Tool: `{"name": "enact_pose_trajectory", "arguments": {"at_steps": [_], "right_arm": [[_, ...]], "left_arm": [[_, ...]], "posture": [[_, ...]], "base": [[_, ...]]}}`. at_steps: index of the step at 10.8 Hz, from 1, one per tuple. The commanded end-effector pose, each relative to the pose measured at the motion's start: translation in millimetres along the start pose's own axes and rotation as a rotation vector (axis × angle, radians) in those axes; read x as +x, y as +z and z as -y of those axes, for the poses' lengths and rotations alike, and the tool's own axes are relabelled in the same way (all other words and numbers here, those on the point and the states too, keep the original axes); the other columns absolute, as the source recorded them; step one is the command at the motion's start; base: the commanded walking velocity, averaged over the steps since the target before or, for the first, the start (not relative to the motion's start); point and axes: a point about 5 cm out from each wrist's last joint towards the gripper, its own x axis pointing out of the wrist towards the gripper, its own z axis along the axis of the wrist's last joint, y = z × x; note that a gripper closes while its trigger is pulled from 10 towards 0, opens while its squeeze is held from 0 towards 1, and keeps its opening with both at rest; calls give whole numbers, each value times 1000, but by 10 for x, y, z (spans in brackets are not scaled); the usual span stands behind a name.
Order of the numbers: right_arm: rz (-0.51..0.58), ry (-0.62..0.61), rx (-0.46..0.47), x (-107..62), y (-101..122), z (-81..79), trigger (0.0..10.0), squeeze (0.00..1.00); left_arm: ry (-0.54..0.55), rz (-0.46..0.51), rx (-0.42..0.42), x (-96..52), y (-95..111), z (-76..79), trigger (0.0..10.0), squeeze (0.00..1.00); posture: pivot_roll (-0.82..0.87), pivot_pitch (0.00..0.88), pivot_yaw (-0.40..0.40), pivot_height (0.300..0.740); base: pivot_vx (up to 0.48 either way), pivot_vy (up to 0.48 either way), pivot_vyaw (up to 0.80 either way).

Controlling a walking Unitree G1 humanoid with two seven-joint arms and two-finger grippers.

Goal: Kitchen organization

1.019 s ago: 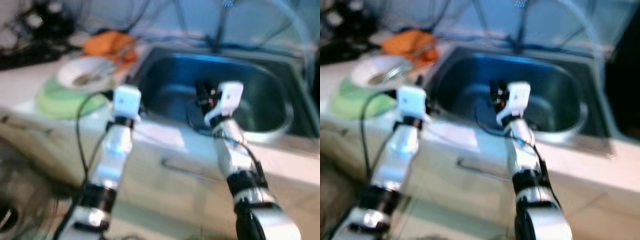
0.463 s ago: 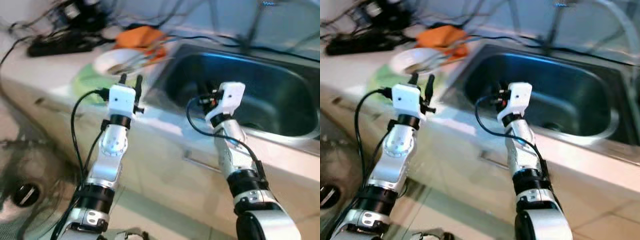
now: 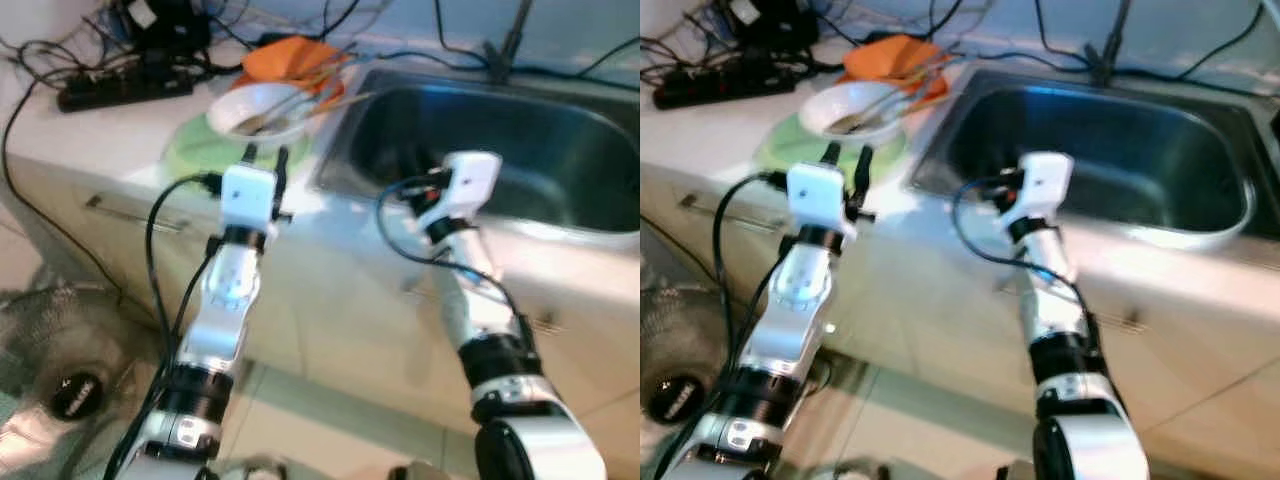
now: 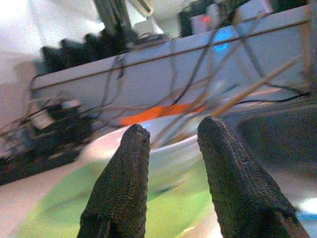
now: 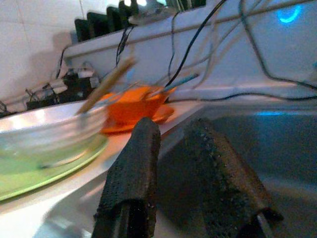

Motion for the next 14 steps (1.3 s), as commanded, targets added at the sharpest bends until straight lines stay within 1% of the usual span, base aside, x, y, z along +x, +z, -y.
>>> {"name": "enact_pose_trajectory", "arguments": {"at_steps": [1, 3, 5, 6, 7, 11, 13, 14], "right_arm": [[-19, 19, 7, 28, -25, -95, 10000, 0], [-42, -13, 4, 32, -43, -56, 10000, 0], [-65, -8, 7, 36, -78, -86, 10000, 0], [-67, -1, 8, 43, -78, -109, 10000, 0], [-67, 2, 7, 46, -76, -115, 10000, 0], [-51, -11, 4, 43, -61, -97, 10000, 0], [-46, -11, 10, 45, -52, -99, 10000, 0], [-38, -7, 17, 60, -32, -103, 10000, 0]], "left_arm": [[13, -4, 28, -9, -4, -79, 10000, 0], [-26, -12, 33, -10, -12, -31, 10000, 0], [-69, -15, 37, -6, -10, -19, 10000, 0], [-84, -13, 56, 0, -3, -36, 10000, 0], [-88, -12, 60, 2, -2, -46, 10000, 0], [-77, -14, 74, 1, -7, -67, 10000, 0], [-63, -7, 99, 15, 9, -84, 10000, 0], [-60, 2, 124, 29, 27, -104, 10000, 0]], "posture": [[66, 56, 38, 740], [65, 55, 38, 740], [70, 56, 36, 740], [74, 56, 34, 740], [72, 53, 34, 740], [70, 54, 35, 740], [70, 53, 35, 740], [72, 53, 33, 740]], "base": [[0, 0, 0], [0, 0, 0], [0, 0, -662], [0, 0, -712], [0, 0, -700], [0, 0, 0], [302, 0, 0], [334, 0, -444]]}}
